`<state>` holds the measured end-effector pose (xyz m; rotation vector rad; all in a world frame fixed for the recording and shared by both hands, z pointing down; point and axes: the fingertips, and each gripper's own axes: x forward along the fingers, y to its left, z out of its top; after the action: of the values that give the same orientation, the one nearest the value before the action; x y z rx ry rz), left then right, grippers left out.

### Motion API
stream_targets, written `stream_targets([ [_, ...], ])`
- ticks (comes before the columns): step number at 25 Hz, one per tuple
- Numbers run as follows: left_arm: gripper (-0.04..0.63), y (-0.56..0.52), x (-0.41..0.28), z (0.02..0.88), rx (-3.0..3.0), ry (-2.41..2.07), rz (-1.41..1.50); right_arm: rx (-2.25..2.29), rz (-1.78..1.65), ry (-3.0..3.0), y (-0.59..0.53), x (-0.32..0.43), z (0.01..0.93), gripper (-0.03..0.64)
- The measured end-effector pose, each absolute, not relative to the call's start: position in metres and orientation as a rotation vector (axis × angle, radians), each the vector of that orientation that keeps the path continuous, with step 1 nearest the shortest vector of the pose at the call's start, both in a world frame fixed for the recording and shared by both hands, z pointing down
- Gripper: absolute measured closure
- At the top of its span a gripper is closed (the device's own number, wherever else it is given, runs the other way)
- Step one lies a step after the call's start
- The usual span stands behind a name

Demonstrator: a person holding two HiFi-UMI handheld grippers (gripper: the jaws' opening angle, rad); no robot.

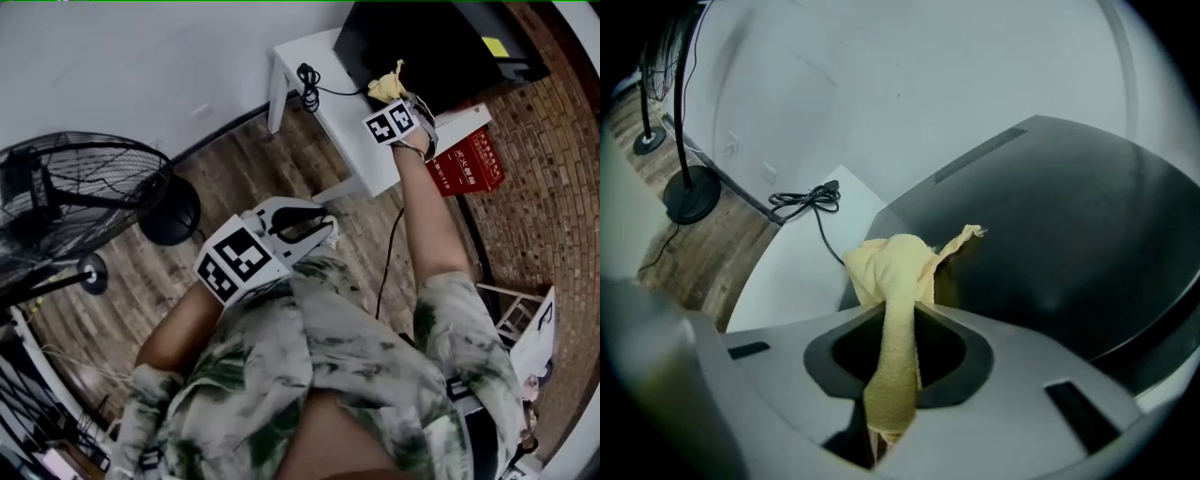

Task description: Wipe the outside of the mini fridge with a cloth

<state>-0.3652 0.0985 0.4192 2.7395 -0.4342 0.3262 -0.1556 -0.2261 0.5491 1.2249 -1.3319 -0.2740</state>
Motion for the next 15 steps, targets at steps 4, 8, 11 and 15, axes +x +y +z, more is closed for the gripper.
stream_targets([
  [4, 0.509, 0.101, -0.368, 0.424, 2.733, -0.43, 0.333, 1.18, -0.225, -1.356, -0.223, -0.157, 0.573, 0.531],
  [8, 0.509, 0.102, -0.37, 0.423, 2.732, -0.432, 0.329, 1.186, -0.256, -1.41, -0.218, -0.171, 0.558, 0.531],
  [11, 0.509, 0.103, -0.368, 0.418, 2.745, -0.423, 0.31, 1.221, -0.322, -1.443, -0.218, -0.184, 0.516, 0.531],
  [15, 0.509, 0.106, -0.362, 0.41, 2.772, -0.406, 0.284, 1.282, -0.441, -1.461, -0.222, -0.199, 0.441, 0.531],
])
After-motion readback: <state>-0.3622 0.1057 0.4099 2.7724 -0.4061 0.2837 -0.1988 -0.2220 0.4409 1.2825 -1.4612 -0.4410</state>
